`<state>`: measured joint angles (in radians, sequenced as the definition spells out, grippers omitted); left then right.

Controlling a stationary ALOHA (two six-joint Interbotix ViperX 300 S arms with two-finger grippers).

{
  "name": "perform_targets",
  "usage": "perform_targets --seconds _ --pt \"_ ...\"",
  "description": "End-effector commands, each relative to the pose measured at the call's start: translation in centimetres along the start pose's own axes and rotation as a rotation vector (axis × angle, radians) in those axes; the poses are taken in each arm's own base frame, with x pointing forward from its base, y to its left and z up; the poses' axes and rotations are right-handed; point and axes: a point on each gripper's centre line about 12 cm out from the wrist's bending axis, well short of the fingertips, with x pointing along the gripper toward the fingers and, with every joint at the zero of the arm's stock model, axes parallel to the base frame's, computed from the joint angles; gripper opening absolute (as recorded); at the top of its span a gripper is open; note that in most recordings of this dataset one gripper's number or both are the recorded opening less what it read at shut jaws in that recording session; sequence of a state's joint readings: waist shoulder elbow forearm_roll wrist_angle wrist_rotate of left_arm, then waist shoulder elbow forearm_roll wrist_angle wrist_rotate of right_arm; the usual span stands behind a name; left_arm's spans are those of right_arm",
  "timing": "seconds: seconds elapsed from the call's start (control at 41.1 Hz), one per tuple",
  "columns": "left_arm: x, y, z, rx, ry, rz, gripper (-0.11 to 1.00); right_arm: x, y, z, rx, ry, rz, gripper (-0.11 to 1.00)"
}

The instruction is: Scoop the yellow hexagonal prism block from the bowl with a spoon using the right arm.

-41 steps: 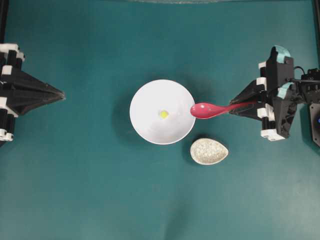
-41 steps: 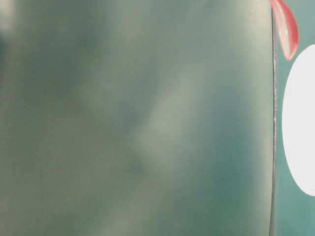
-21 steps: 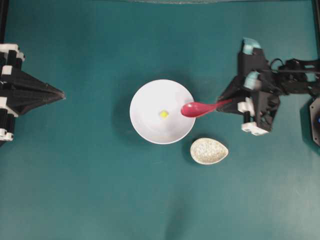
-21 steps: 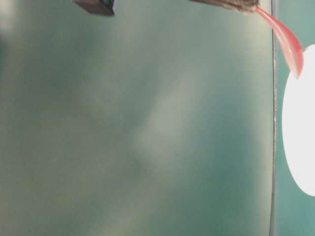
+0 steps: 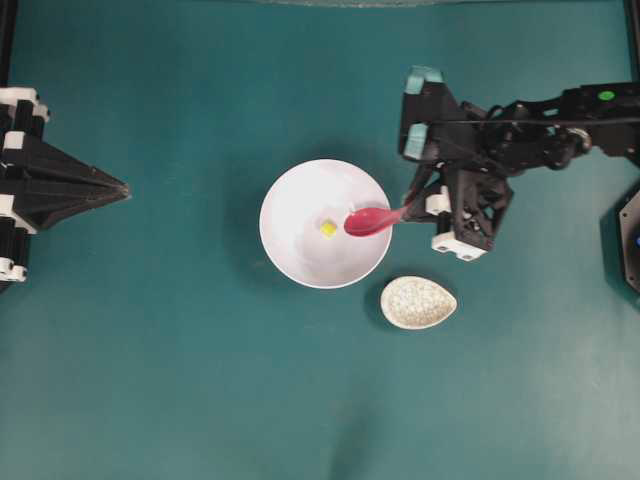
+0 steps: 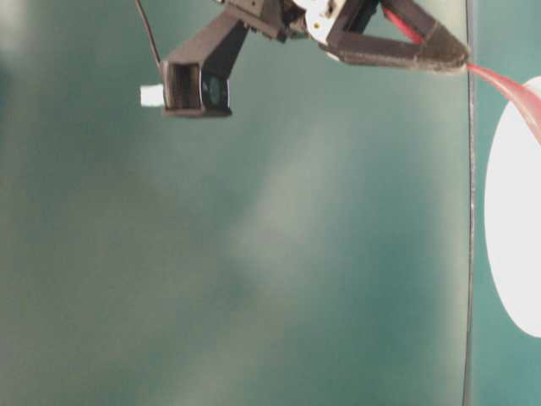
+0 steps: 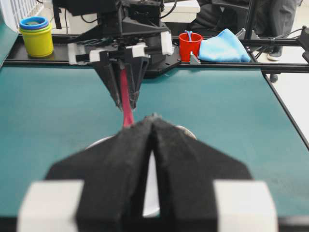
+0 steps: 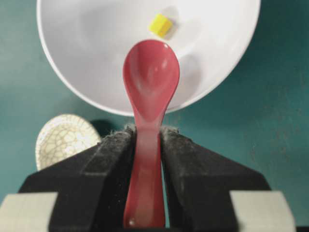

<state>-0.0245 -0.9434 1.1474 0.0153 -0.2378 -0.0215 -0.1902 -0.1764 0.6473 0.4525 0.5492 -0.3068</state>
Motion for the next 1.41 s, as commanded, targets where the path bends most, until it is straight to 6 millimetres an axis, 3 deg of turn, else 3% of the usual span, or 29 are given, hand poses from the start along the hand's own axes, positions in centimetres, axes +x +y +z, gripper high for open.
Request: perform_targets --seconds 0.0,0.389,1.385 --pt "0.2 0.1 1.0 0.003 -0.025 0.003 0.03 -0.5 0.2 1.5 -0.006 -0.016 0.008 0.25" --pt "0.2 0.1 1.1 0.011 -0.028 0.003 0.03 0.3 0.4 2.5 -0.017 0.058 0.029 0.25" --pt "0.2 0.0 1.3 0.011 -0.038 0.002 0.03 1.7 0.1 2.2 0.018 0.106 0.01 0.25"
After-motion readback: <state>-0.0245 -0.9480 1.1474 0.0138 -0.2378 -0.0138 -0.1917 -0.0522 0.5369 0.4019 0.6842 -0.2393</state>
